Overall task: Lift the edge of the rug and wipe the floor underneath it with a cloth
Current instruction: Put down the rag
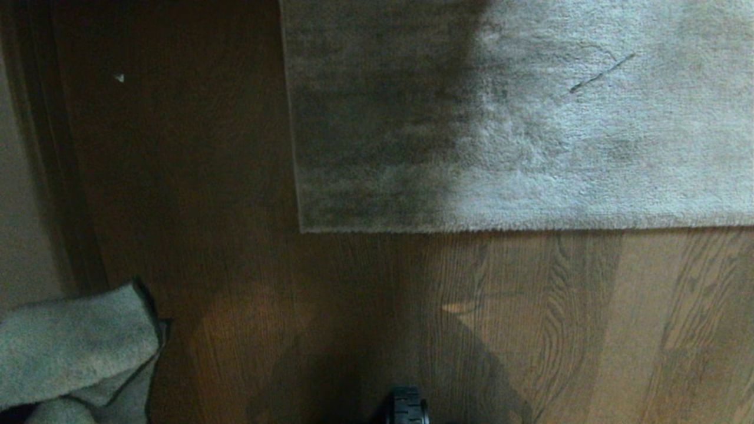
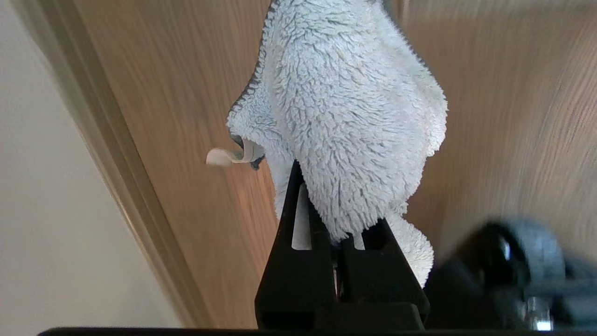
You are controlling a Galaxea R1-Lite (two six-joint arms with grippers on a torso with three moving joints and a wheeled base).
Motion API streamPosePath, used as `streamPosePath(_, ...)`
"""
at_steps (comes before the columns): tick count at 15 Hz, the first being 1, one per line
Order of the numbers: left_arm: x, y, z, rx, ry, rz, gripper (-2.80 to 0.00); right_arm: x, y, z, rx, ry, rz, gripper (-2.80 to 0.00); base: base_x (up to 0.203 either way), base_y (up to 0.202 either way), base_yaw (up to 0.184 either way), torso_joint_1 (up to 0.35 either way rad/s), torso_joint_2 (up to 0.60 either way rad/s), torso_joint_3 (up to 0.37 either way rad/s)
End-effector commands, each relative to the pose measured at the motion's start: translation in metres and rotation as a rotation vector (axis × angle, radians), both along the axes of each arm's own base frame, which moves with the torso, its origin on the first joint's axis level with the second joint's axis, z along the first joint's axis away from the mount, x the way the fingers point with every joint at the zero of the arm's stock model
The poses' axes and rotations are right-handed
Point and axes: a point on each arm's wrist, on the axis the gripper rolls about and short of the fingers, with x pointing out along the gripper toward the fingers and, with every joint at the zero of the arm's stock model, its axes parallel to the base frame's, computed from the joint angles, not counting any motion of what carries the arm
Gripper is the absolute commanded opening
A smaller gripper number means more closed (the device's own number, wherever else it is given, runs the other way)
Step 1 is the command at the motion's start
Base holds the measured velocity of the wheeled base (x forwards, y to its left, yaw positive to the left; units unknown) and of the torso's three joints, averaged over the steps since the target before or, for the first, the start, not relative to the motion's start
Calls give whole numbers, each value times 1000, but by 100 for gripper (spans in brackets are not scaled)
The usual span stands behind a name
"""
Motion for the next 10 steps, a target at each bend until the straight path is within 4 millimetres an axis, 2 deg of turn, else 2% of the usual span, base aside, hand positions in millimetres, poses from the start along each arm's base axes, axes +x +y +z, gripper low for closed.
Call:
streamPosePath(1,11,0,-11,-2,104,5,-280,0,0,0,0,1,0,-280,0,0,0,0,0,0)
streamPosePath(7,41,-1,-20,11,298,-9,-280,0,0,0,0,1,0,-280,0,0,0,0,0,0)
streamPosePath(10,65,-1,-28,11,377,-12,-280,0,0,0,0,1,0,-280,0,0,0,0,0,0)
